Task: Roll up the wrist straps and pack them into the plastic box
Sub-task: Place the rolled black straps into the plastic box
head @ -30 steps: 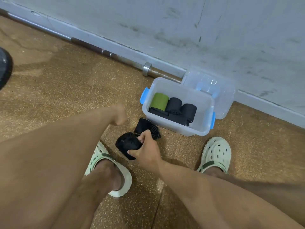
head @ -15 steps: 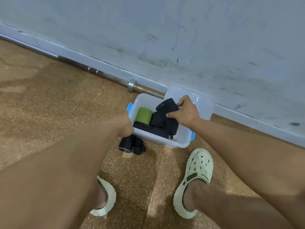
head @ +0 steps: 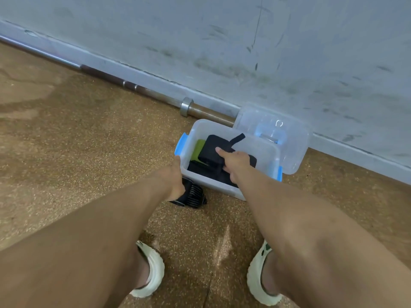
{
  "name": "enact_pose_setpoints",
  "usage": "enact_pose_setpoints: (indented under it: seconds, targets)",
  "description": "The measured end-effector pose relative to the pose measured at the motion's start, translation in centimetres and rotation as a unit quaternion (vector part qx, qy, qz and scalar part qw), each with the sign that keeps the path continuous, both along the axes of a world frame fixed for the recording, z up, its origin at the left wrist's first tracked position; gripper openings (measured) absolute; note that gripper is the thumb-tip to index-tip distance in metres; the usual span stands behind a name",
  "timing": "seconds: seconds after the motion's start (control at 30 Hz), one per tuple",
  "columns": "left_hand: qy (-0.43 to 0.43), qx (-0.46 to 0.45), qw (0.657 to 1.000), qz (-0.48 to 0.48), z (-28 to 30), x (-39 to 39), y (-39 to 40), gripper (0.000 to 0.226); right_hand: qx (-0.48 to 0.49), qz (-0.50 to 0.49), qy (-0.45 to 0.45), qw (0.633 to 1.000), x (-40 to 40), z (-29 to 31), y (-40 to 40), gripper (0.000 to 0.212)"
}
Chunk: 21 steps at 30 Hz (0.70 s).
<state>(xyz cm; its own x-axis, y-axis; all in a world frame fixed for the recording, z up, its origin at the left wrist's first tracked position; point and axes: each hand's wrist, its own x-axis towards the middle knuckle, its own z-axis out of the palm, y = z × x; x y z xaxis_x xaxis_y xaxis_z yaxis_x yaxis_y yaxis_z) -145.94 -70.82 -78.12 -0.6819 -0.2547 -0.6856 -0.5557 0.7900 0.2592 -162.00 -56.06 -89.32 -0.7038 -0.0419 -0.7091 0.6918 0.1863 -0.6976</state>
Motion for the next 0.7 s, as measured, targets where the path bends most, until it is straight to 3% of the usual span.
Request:
enact_pose_setpoints:
  seconds: [0.1,0.27,0.37,0.47,0.6,0.7]
  targets:
    - [-0.008,0.005,1.000,0.001,0.3,0.3,0.0,0.094,0.069,0.008,0.036,0.997,0.7,1.3,-0.2,0.081]
    - [-0.028,0.029,0.999,0.021,0.7,-0.3,-0.1,0.099,0.173,0.032,0.173,0.969,2.5,4.8,0.8,0.036]
    - [-0.016,0.041,0.999,0.020,0.9,-0.7,-0.5,0.100,0.174,0.023,0.291,0.940,4.0,7.5,0.6,0.020]
    - [-0.006,0.049,0.998,0.030,1.4,-0.2,-0.9,0.091,0.145,0.110,0.390,0.902,6.8,9.9,-0.4,0.015]
    - [-0.032,0.009,0.999,0.026,1.9,1.5,-1.5,0.086,0.118,0.197,0.369,0.901,12.7,8.3,-1.3,0.020]
    - [-0.051,-0.002,0.998,0.033,1.6,2.2,-2.0,0.086,0.125,0.163,0.227,0.952,17.6,3.4,-1.5,0.022]
